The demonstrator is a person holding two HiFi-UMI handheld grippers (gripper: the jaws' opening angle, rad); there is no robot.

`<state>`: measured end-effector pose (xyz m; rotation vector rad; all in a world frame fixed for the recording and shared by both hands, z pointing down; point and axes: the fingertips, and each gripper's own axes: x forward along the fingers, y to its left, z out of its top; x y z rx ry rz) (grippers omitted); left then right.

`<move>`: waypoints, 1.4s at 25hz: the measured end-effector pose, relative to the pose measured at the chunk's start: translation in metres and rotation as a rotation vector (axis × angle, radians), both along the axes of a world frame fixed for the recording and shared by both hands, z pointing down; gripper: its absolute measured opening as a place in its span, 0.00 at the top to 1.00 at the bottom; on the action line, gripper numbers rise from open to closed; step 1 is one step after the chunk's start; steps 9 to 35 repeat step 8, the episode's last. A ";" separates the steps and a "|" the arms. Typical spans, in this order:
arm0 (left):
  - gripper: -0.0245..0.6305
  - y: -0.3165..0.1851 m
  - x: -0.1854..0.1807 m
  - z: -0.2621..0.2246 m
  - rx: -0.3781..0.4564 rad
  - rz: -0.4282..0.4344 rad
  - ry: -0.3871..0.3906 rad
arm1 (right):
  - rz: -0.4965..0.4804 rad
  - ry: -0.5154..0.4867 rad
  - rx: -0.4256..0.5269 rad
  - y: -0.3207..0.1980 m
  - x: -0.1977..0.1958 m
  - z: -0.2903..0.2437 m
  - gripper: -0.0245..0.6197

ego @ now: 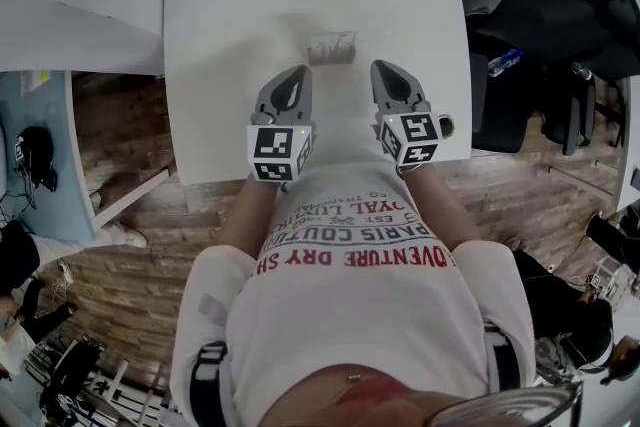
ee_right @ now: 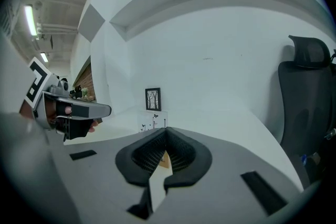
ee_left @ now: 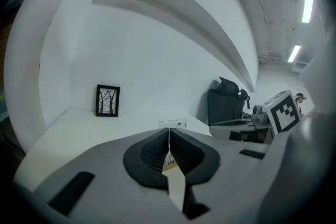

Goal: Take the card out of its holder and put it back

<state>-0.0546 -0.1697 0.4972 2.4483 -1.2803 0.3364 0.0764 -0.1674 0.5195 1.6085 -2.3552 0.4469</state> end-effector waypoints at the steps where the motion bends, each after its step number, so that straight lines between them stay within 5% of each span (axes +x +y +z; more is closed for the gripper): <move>1: 0.93 0.000 -0.001 0.000 0.002 -0.001 0.003 | -0.003 0.003 -0.002 0.000 -0.001 0.000 0.92; 35: 0.93 -0.004 -0.013 0.003 0.000 -0.017 0.014 | -0.018 0.017 -0.015 0.001 -0.012 0.004 0.92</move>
